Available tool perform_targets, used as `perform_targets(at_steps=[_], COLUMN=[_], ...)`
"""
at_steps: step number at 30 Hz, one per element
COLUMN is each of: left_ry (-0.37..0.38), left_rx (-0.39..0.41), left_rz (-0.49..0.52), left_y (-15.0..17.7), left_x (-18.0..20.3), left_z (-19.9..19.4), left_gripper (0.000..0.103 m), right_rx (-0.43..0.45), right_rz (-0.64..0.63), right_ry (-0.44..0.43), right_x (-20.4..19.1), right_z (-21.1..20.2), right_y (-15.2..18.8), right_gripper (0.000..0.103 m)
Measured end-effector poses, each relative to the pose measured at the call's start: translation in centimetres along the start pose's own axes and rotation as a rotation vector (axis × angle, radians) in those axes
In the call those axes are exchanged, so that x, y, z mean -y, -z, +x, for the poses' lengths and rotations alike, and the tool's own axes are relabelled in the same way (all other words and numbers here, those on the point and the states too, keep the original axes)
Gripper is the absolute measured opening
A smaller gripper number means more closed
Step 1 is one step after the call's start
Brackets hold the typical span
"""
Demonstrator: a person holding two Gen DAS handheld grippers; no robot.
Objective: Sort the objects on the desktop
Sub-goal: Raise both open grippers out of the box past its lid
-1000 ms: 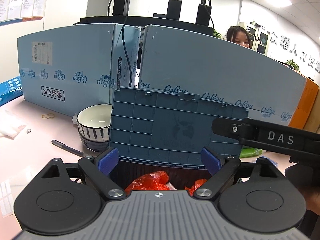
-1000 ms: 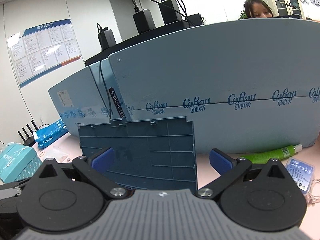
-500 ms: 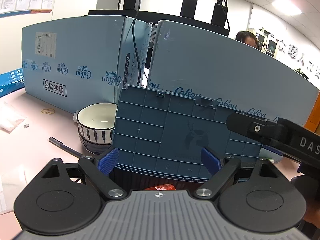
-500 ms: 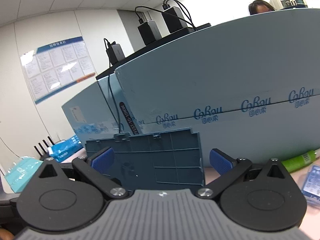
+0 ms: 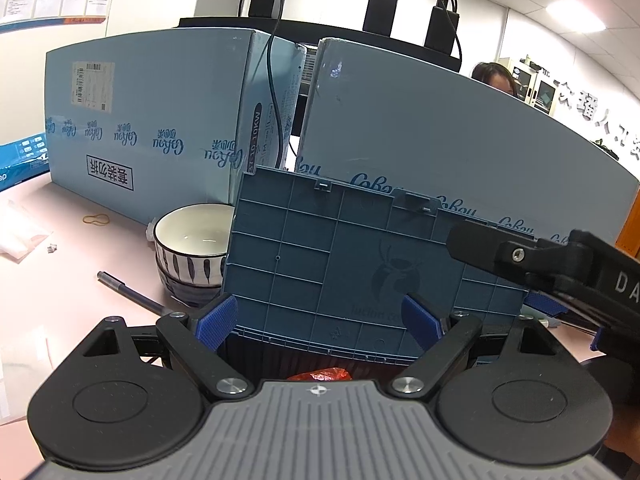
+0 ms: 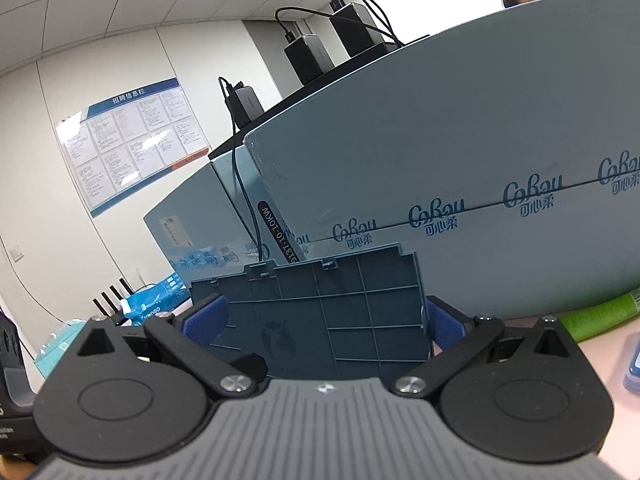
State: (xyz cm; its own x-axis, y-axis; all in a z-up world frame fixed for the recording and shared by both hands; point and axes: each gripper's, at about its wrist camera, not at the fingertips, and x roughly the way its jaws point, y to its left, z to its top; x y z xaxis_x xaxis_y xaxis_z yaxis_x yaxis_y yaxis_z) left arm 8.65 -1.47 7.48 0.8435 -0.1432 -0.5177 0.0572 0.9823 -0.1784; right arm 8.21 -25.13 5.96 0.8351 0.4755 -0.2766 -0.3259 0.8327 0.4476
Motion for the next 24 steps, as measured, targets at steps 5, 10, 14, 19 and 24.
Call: perform_targets(at_steps=[5,10,14,19,24], left_ry=[0.004,0.008,0.01,0.012,0.011], left_rx=[0.006,0.01,0.016,0.018,0.021], left_rz=[0.006,0.012,0.014,0.016,0.013], left_y=[-0.01,0.05,0.03,-0.05,-0.02], left_x=[0.2,0.4,0.5,0.56,0.57], left_z=[-0.17,-0.35,-0.57,-0.78,-0.96], left_gripper=[0.088,0.088,0.088,0.088,0.088], right_rx=[-0.002,-0.003,-0.006,-0.014,-0.018], right_rz=[0.015,0.026,0.038,0.042,0.041], right_ry=[-0.002,-0.004,-0.008,-0.011,-0.015], right_x=[-0.03,-0.09,-0.11,-0.21,-0.26], right_z=[-0.15,-0.35,-0.53,-0.67,-0.83], right_y=[0.04,0.13,0.26,0.44,0.6], right_gripper=[0.103,0.103,0.103,0.103,0.103])
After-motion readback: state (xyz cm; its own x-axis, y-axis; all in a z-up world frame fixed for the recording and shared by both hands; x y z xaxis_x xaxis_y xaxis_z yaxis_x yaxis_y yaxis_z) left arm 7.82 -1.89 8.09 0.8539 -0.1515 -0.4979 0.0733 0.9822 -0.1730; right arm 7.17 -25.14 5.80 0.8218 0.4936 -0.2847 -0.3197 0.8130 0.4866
